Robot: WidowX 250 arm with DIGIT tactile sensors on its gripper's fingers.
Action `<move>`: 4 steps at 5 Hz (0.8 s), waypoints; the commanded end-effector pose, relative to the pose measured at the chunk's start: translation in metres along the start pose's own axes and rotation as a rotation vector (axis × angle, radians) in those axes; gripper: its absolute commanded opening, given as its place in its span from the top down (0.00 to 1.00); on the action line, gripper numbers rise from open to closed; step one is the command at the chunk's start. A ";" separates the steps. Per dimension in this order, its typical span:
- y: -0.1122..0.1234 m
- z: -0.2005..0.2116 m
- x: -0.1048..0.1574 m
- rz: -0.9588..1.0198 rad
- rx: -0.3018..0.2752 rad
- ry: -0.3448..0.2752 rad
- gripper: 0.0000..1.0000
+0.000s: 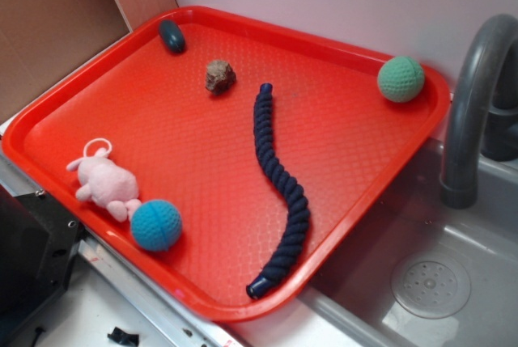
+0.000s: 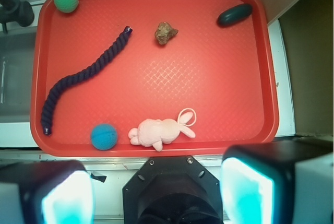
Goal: Grab the blue rope.
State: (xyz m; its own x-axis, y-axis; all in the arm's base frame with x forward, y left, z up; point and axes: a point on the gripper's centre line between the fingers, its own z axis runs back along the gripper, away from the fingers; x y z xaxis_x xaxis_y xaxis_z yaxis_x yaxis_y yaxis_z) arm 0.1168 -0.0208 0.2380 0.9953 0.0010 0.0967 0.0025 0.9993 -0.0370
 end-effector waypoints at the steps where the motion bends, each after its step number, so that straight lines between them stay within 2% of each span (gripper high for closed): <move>1: 0.000 0.000 0.000 0.000 0.000 0.000 0.00; 2: -0.009 -0.006 0.005 0.126 0.006 -0.032 0.00; 3: -0.017 -0.016 0.011 0.318 0.002 -0.038 0.00; 4: -0.032 -0.030 0.017 0.560 -0.008 -0.088 0.00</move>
State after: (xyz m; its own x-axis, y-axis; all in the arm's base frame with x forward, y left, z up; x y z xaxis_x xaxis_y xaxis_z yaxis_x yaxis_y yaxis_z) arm 0.1362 -0.0552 0.2058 0.8300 0.5420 0.1316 -0.5320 0.8402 -0.1052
